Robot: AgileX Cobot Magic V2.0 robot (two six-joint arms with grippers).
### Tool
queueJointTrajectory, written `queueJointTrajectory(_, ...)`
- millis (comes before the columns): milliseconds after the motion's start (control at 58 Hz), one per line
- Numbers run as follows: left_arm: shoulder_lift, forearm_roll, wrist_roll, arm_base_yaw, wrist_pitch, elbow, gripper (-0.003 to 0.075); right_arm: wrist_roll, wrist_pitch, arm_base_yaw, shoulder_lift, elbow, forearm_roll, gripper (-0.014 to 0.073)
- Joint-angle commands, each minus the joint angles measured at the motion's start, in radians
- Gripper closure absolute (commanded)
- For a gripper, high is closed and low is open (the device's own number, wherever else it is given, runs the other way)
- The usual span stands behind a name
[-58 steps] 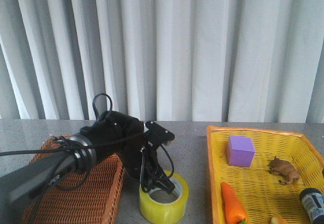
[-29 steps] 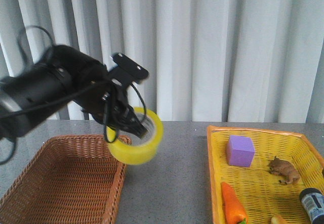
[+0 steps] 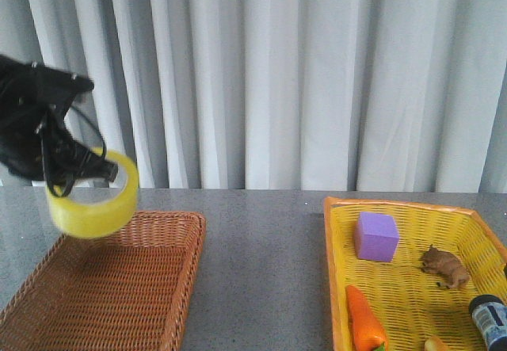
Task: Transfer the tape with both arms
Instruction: 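Carry the tape over the brown basket and lower it inside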
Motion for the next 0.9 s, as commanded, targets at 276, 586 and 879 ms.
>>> queueJointTrajectory(276,0.004,0.041,-0.009,0.017,-0.212,0.225,0.0615,-0.001,-0.033,-0.005,-0.032,-0.027,-0.017,0.0601)
queueJointTrajectory(586,0.083,0.042,-0.039,0.017,-0.217,0.224,0.0517,-0.001,-0.032,-0.005,-0.032,-0.027,-0.017,0.0601)
queueJointTrajectory(879,0.085,0.033,-0.040,0.017,-0.244,0.224,0.0286,-0.001,-0.032,-0.005,-0.032,-0.027,-0.017,0.0601)
